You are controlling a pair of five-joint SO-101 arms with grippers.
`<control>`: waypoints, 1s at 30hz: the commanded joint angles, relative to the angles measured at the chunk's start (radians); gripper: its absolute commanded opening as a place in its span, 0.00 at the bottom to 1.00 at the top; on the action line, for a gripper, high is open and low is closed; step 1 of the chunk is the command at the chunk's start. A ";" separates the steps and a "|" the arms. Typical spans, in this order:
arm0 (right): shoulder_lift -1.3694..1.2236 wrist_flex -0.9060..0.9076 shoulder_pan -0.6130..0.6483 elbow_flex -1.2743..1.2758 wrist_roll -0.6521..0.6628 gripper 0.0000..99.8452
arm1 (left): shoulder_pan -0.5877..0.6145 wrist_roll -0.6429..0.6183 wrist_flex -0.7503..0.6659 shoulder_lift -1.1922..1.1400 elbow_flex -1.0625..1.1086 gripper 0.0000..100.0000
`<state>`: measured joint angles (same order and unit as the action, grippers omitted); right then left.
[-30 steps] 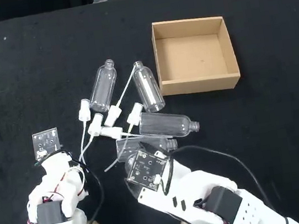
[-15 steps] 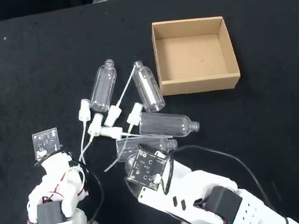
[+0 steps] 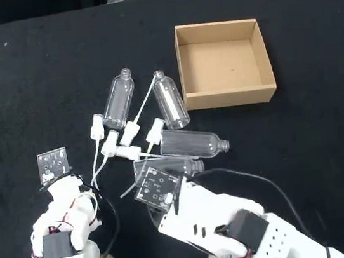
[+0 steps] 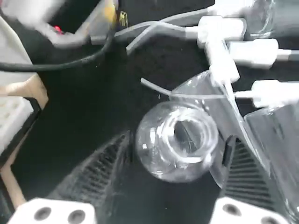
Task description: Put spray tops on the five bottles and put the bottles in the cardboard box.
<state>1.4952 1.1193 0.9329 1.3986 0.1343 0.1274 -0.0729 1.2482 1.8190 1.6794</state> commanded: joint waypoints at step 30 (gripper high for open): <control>0.093 -0.025 -0.012 -0.019 -0.005 0.30 | -0.007 0.005 0.006 0.009 0.019 0.03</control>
<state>1.6471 1.1193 0.9344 1.3848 0.1327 0.1274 -0.0729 1.2482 1.8190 1.6794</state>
